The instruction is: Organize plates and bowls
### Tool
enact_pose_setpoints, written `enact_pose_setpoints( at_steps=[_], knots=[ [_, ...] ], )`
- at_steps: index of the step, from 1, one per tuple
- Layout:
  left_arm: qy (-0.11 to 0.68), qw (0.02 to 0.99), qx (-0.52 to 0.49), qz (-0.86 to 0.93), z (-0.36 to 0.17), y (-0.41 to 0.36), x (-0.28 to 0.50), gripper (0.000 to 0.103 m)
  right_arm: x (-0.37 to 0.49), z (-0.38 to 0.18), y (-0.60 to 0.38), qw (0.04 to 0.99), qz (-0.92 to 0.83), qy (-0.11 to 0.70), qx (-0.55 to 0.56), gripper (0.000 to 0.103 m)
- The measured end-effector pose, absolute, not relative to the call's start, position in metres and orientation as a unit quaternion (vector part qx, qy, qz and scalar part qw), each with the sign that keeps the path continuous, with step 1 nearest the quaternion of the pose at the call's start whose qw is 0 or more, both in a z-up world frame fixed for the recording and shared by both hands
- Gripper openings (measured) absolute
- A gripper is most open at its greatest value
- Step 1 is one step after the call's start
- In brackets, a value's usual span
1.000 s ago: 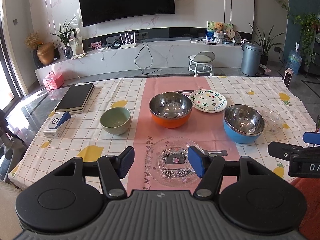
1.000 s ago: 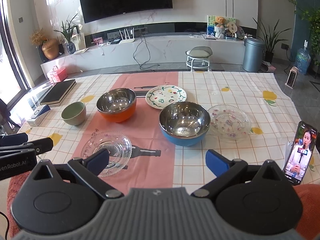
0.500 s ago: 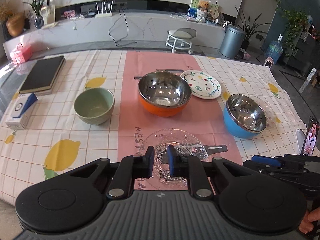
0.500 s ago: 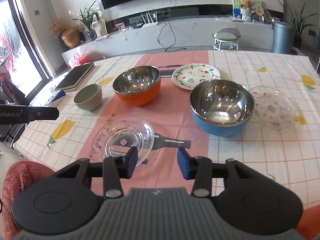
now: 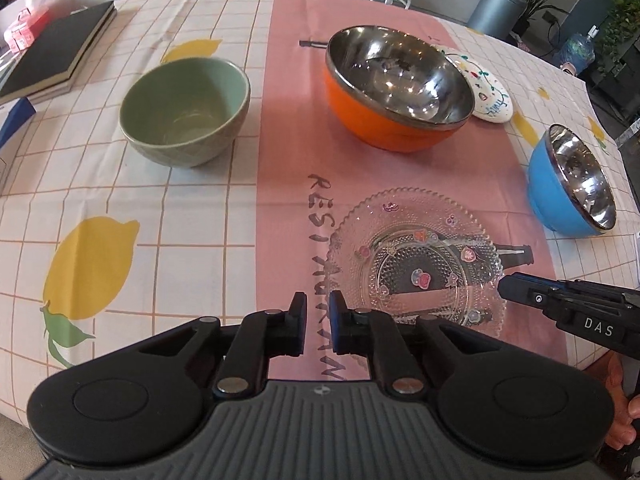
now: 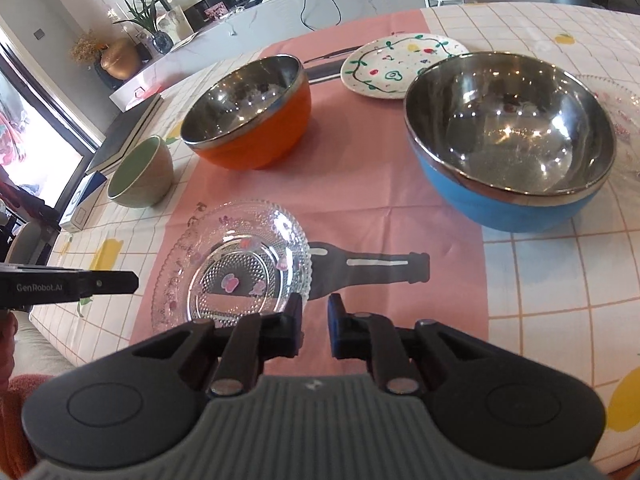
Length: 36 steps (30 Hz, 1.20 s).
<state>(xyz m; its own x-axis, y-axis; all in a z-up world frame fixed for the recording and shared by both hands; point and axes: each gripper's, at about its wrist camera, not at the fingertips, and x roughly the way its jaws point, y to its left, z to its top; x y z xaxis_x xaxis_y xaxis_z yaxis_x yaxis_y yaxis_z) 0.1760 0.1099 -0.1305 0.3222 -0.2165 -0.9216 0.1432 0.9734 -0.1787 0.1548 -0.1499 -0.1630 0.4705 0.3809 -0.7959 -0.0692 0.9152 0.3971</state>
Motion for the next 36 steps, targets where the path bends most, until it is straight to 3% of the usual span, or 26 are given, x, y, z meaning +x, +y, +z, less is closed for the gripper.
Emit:
enact_pose_setpoints(
  at_steps=[2, 6, 9, 13, 16, 36],
  knots=[
    [0.580, 0.807, -0.041, -0.107, -0.134, 0.112, 0.181, 0.020, 0.160, -0.166, -0.148, 0.841, 0.134, 0.500, 0.158, 0.019],
    [0.584, 0.806, -0.034, -0.097, -0.133, 0.112, 0.185, 0.026, 0.165, -0.170, -0.148, 0.837, 0.135, 0.503, 0.168, 0.024],
    [0.590, 0.801, -0.033, -0.098, -0.136, 0.108, 0.187, 0.026, 0.166, -0.171, -0.147, 0.838, 0.140, 0.500, 0.169, 0.023],
    [0.597, 0.795, -0.033, -0.104, -0.139, 0.102, 0.189, 0.026, 0.167, -0.174, -0.149, 0.836, 0.144, 0.499, 0.180, 0.013],
    [0.600, 0.791, -0.029, -0.117, -0.141, 0.096, 0.189, 0.017, 0.166, -0.175, -0.151, 0.831, 0.152, 0.499, 0.193, 0.007],
    [0.619, 0.775, 0.036, -0.122, -0.131, 0.058, 0.168, 0.013, 0.137, -0.166, -0.176, 0.816, 0.128, 0.526, 0.203, 0.006]
  ],
)
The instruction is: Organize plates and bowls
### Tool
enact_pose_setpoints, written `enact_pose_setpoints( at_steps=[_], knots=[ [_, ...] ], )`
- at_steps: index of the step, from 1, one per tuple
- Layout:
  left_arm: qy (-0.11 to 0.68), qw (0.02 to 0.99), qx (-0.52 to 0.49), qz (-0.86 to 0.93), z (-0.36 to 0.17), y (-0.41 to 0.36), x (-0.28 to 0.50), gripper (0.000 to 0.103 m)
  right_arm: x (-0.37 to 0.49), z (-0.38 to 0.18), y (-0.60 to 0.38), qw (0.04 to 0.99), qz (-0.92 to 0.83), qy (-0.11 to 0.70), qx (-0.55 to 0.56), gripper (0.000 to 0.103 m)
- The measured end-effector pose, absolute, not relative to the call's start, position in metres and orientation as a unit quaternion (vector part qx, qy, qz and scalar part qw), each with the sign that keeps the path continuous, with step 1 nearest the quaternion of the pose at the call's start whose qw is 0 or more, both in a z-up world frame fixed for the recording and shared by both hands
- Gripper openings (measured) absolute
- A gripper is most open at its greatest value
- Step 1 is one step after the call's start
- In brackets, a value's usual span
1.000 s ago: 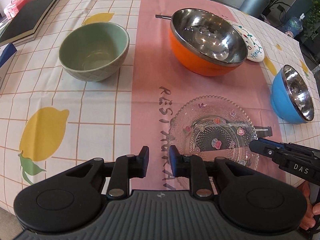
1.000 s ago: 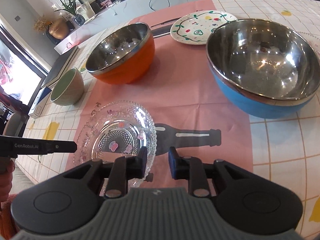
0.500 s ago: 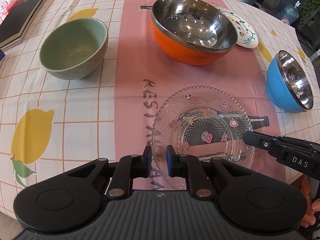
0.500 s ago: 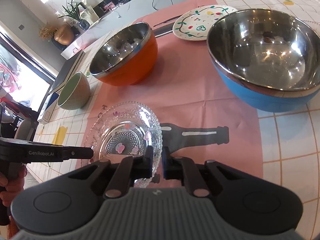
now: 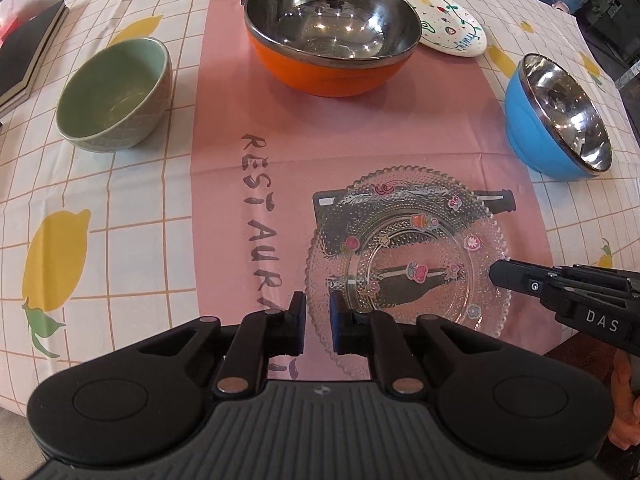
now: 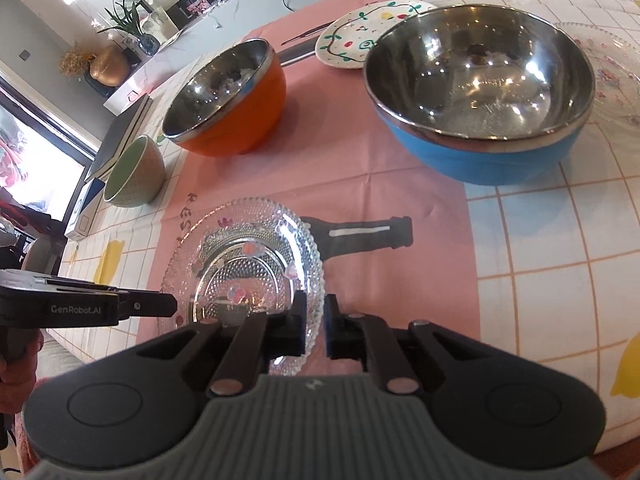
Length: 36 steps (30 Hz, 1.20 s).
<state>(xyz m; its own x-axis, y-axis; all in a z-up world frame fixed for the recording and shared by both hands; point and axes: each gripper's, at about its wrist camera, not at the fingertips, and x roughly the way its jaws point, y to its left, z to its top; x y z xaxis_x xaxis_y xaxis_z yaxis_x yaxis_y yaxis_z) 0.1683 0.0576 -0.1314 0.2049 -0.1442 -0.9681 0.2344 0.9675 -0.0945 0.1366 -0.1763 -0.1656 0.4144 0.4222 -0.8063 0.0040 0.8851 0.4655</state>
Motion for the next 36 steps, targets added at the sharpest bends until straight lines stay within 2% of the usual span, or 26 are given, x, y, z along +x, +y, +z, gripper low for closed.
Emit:
enact_pose_setpoints(
  at_steps=[14, 17, 19, 22, 23, 25, 27, 36],
  knots=[
    [0.624, 0.773, 0.051, -0.102, -0.131, 0.056, 0.167, 0.016, 0.132, -0.167, -0.166, 0.814, 0.143, 0.529, 0.191, 0.006],
    [0.603, 0.788, 0.072, -0.098, -0.114, 0.052, 0.163, 0.020, 0.130, -0.159, -0.166, 0.826, 0.142, 0.517, 0.177, 0.015],
    [0.573, 0.809, 0.083, -0.102, -0.093, 0.047, 0.158, 0.020, 0.126, -0.148, -0.168, 0.840, 0.144, 0.499, 0.156, 0.028],
    [0.512, 0.844, 0.101, -0.123, -0.055, 0.030, 0.145, 0.021, 0.115, -0.127, -0.179, 0.866, 0.138, 0.465, 0.126, 0.032],
    [0.490, 0.855, 0.105, -0.134, -0.041, 0.020, 0.140, 0.024, 0.111, -0.120, -0.184, 0.873, 0.134, 0.454, 0.120, 0.034],
    [0.457, 0.869, 0.110, -0.157, -0.020, -0.002, 0.132, 0.030, 0.103, -0.106, -0.198, 0.885, 0.124, 0.434, 0.115, 0.053],
    [0.427, 0.880, 0.109, -0.179, -0.002, -0.025, 0.122, 0.044, 0.095, -0.092, -0.216, 0.897, 0.108, 0.414, 0.110, 0.059],
    [0.372, 0.890, 0.017, -0.264, 0.020, -0.132, 0.111, 0.044, 0.077, -0.051, -0.307, 0.928, 0.028, 0.357, 0.106, 0.061]
  ],
)
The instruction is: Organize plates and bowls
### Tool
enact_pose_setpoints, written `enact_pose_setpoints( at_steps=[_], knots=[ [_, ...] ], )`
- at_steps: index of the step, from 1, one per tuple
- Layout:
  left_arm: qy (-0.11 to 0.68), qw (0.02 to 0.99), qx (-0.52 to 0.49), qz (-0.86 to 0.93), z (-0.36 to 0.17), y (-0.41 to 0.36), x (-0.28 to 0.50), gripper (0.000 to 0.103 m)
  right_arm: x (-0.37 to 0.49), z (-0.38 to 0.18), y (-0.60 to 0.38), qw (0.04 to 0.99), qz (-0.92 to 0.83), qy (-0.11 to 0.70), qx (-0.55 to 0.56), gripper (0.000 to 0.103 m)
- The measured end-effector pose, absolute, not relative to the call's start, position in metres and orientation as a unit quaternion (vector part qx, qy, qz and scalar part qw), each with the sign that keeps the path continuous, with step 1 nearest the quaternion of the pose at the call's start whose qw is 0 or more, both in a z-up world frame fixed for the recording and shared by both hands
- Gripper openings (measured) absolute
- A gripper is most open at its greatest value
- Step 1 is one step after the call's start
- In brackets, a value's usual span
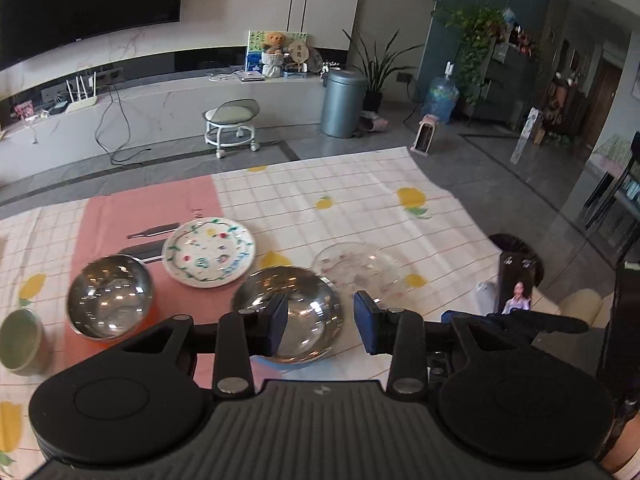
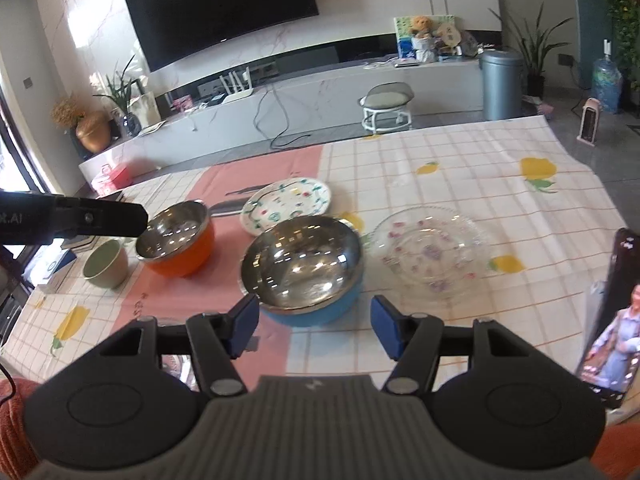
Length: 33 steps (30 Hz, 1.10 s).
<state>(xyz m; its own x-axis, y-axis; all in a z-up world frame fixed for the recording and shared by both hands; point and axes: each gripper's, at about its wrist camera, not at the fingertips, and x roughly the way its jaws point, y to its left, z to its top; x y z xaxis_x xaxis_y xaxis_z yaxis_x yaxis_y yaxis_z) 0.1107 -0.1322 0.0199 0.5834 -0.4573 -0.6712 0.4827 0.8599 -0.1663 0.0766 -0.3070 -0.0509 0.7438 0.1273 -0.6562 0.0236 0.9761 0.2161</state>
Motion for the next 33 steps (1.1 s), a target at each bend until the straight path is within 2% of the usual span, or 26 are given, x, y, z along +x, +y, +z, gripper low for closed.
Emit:
enact_pose_setpoints(
  at_steps=[6, 8, 10, 13, 21, 33],
  knots=[
    [0.401, 0.877, -0.043, -0.262, -0.013, -0.179, 0.124, 0.039, 0.085, -0.061, -0.370, 0.924, -0.050, 0.369, 0.091, 0.061],
    [0.415, 0.870, -0.071, -0.256, -0.029, -0.188, 0.126, 0.036, 0.093, -0.069, -0.391, 0.917, -0.053, 0.377, 0.118, 0.061],
    [0.427, 0.864, -0.091, -0.252, -0.051, -0.198, 0.129, 0.033, 0.100, -0.078, -0.410, 0.908, -0.052, 0.385, 0.160, 0.051],
    [0.431, 0.867, -0.102, -0.229, -0.077, -0.209, 0.132, 0.032, 0.115, -0.092, -0.423, 0.896, -0.057, 0.397, 0.189, 0.046],
    [0.426, 0.876, -0.135, -0.183, -0.121, -0.219, 0.151, 0.032, 0.144, -0.129, -0.431, 0.880, -0.078, 0.424, 0.200, 0.046],
    [0.402, 0.904, -0.109, -0.098, -0.129, -0.214, 0.173, 0.030, 0.169, -0.154, -0.432, 0.872, -0.087, 0.440, 0.194, 0.046]
  ],
)
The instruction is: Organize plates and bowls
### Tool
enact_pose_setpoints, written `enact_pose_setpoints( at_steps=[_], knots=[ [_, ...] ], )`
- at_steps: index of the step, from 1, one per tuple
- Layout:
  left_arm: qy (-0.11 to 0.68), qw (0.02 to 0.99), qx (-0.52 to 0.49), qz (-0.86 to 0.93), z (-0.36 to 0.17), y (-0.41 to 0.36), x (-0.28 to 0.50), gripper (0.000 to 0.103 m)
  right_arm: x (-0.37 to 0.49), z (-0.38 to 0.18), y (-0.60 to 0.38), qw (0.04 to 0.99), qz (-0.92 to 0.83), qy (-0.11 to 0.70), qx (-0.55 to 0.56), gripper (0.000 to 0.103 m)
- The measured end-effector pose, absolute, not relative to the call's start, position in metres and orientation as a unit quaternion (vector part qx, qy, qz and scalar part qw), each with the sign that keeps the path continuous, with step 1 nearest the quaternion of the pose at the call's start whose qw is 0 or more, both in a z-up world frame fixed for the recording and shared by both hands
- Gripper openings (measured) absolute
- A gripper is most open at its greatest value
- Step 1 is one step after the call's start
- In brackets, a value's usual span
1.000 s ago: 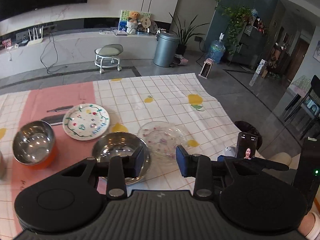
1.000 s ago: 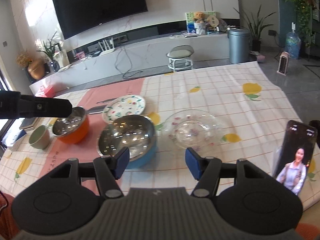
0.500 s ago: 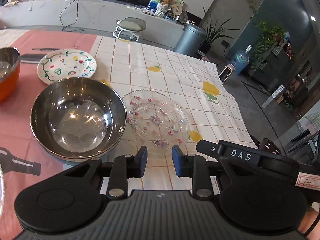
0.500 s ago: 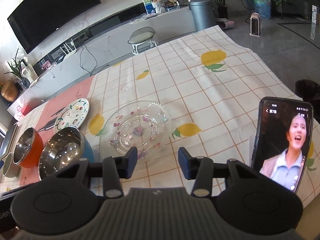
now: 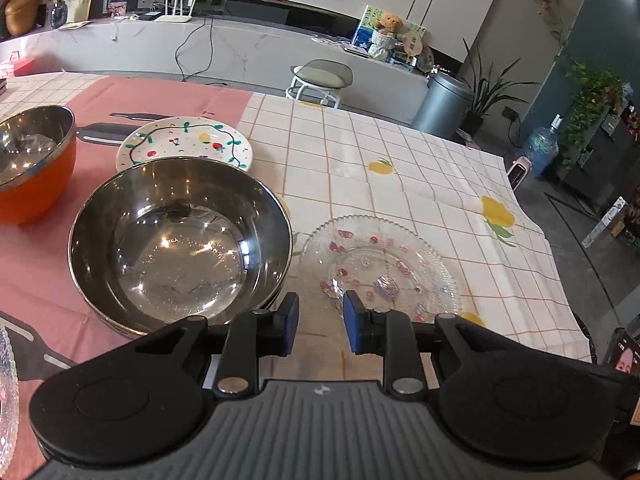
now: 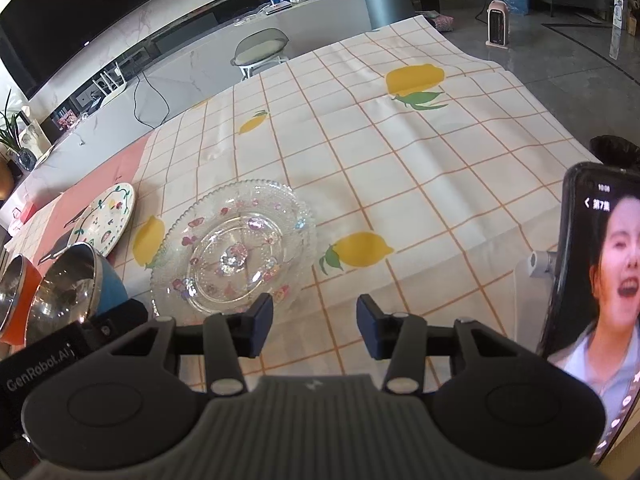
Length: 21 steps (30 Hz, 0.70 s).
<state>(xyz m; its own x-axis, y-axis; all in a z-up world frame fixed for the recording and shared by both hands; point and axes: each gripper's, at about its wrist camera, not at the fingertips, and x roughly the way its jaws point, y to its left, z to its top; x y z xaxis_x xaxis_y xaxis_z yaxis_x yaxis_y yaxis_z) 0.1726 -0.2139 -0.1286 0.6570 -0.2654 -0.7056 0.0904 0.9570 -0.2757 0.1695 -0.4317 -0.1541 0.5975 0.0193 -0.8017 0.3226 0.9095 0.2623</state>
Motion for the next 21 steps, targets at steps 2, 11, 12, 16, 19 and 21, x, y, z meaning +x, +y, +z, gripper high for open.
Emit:
enact_pose_setpoints(
  at_steps=[2, 11, 12, 16, 19, 21],
  knots=[
    [0.402, 0.905, -0.109, -0.090, -0.130, -0.212, 0.179, 0.030, 0.172, -0.156, -0.431, 0.872, -0.088, 0.441, 0.192, 0.047],
    [0.410, 0.904, -0.099, -0.063, -0.135, -0.216, 0.201, 0.036, 0.193, -0.163, -0.432, 0.864, -0.090, 0.461, 0.182, 0.048],
    [0.412, 0.903, -0.099, -0.064, -0.135, -0.218, 0.203, 0.037, 0.198, -0.163, -0.432, 0.863, -0.089, 0.463, 0.181, 0.048],
    [0.427, 0.897, -0.095, -0.061, -0.135, -0.224, 0.208, 0.040, 0.216, -0.164, -0.434, 0.859, -0.084, 0.472, 0.179, 0.048],
    [0.454, 0.882, -0.105, -0.066, -0.140, -0.228, 0.208, 0.040, 0.228, -0.164, -0.434, 0.859, -0.087, 0.476, 0.167, 0.048],
    [0.455, 0.881, -0.111, -0.060, -0.145, -0.230, 0.207, 0.040, 0.233, -0.165, -0.435, 0.858, -0.087, 0.477, 0.166, 0.048]
  ],
)
